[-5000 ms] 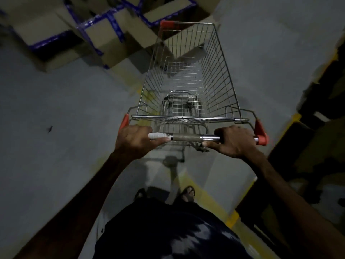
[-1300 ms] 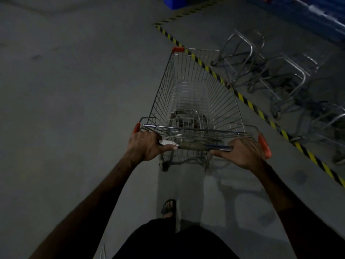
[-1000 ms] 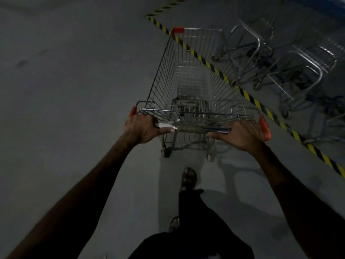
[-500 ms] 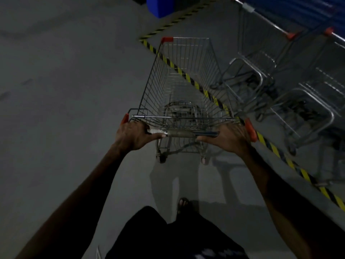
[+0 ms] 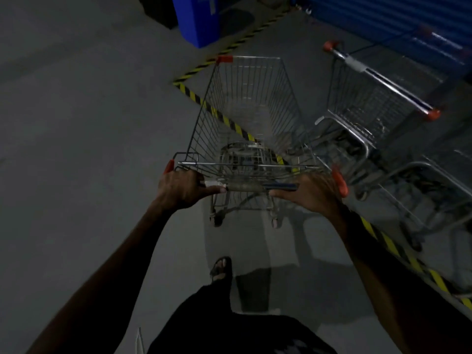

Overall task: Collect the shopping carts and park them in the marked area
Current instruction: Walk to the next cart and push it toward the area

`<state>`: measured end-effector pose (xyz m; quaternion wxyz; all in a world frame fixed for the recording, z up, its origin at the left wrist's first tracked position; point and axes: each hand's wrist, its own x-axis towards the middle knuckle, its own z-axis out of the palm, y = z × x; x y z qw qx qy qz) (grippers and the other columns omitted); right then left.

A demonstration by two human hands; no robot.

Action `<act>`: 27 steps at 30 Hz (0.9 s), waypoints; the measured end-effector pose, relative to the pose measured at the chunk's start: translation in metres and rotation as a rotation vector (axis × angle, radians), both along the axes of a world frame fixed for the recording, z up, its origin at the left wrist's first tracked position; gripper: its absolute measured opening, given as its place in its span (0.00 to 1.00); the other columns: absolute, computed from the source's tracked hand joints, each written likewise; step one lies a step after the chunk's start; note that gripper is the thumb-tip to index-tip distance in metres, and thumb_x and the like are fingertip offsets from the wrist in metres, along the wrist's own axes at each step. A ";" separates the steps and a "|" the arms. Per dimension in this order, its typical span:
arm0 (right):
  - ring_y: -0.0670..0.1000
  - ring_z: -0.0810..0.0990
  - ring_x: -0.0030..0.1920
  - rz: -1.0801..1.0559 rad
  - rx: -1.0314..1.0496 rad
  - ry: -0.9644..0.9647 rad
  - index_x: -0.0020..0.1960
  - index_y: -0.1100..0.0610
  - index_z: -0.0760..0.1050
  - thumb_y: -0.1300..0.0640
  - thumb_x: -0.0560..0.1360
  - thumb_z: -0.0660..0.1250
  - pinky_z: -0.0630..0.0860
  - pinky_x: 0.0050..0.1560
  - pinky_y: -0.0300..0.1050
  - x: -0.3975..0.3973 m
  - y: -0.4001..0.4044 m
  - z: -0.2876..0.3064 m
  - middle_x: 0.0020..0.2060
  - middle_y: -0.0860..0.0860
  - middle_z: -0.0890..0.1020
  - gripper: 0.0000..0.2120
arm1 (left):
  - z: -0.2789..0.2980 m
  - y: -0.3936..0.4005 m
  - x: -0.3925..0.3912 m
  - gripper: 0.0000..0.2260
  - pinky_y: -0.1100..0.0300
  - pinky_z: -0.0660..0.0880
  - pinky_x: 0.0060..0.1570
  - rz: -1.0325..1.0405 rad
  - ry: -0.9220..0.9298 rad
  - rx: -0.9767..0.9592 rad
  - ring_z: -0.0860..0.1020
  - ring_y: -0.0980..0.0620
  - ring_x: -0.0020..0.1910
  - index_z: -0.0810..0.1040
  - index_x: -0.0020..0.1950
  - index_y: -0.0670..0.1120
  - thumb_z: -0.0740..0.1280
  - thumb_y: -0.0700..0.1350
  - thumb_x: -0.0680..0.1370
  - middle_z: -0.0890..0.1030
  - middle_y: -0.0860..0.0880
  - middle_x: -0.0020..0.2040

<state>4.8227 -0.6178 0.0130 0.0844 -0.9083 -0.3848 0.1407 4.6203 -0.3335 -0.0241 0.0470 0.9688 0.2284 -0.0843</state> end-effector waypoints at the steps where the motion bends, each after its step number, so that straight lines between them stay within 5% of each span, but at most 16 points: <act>1: 0.43 0.69 0.27 -0.004 0.018 0.045 0.27 0.47 0.66 0.23 0.71 0.66 0.62 0.30 0.42 0.009 0.017 0.004 0.23 0.42 0.67 0.31 | 0.001 0.022 0.017 0.45 0.40 0.47 0.82 -0.027 0.006 0.009 0.83 0.50 0.57 0.80 0.34 0.53 0.41 0.88 0.65 0.83 0.51 0.40; 4: 0.41 0.67 0.26 -0.050 0.047 0.110 0.26 0.50 0.64 0.30 0.72 0.71 0.64 0.30 0.43 0.040 0.065 0.002 0.22 0.46 0.68 0.31 | 0.002 0.080 0.064 0.43 0.40 0.47 0.82 -0.086 0.030 0.043 0.82 0.46 0.57 0.77 0.33 0.52 0.42 0.87 0.66 0.83 0.50 0.41; 8: 0.48 0.75 0.26 -0.148 0.055 0.070 0.29 0.58 0.72 0.12 0.63 0.54 0.71 0.31 0.46 0.095 0.121 -0.025 0.23 0.52 0.75 0.46 | 0.003 0.146 0.129 0.41 0.41 0.47 0.82 -0.141 0.057 0.027 0.82 0.48 0.57 0.78 0.34 0.52 0.47 0.86 0.70 0.81 0.52 0.38; 10: 0.47 0.73 0.24 -0.146 0.101 0.041 0.28 0.58 0.71 0.11 0.63 0.52 0.67 0.29 0.46 0.123 0.149 -0.033 0.22 0.52 0.73 0.47 | 0.003 0.179 0.165 0.41 0.42 0.47 0.82 -0.160 0.050 0.031 0.82 0.49 0.55 0.79 0.34 0.51 0.47 0.86 0.70 0.79 0.53 0.36; 15: 0.47 0.67 0.21 -0.153 0.148 -0.073 0.26 0.52 0.63 0.21 0.69 0.66 0.62 0.26 0.43 0.188 0.211 -0.034 0.20 0.49 0.67 0.36 | 0.009 0.245 0.252 0.42 0.43 0.52 0.81 -0.211 0.067 0.089 0.80 0.50 0.52 0.78 0.33 0.51 0.45 0.86 0.70 0.76 0.55 0.33; 17: 0.44 0.62 0.20 -0.183 0.160 -0.144 0.24 0.51 0.60 0.19 0.68 0.64 0.56 0.24 0.40 0.213 0.236 -0.034 0.18 0.47 0.62 0.38 | 0.015 0.266 0.286 0.41 0.44 0.52 0.81 -0.207 0.115 0.082 0.76 0.50 0.49 0.79 0.35 0.50 0.47 0.84 0.72 0.75 0.56 0.33; 20: 0.39 0.53 0.19 -0.240 0.254 -0.195 0.23 0.48 0.52 0.14 0.67 0.54 0.48 0.26 0.35 0.255 0.272 -0.032 0.17 0.42 0.52 0.39 | 0.021 0.302 0.337 0.51 0.47 0.51 0.80 -0.248 0.144 0.120 0.74 0.53 0.44 0.81 0.37 0.49 0.34 0.87 0.65 0.80 0.54 0.34; 23: 0.46 0.66 0.20 -0.235 0.259 -0.140 0.24 0.49 0.59 0.10 0.63 0.42 0.64 0.27 0.40 0.294 0.305 -0.043 0.18 0.45 0.62 0.42 | 0.016 0.342 0.383 0.50 0.48 0.46 0.79 -0.279 0.156 0.161 0.81 0.56 0.52 0.77 0.37 0.53 0.28 0.86 0.62 0.79 0.56 0.36; 27: 0.48 0.75 0.24 -0.289 0.237 -0.108 0.25 0.51 0.65 0.09 0.61 0.45 0.75 0.30 0.45 0.346 0.347 -0.055 0.21 0.45 0.69 0.44 | 0.013 0.380 0.442 0.46 0.43 0.43 0.81 -0.181 0.174 0.009 0.80 0.56 0.62 0.76 0.36 0.54 0.33 0.88 0.61 0.82 0.58 0.42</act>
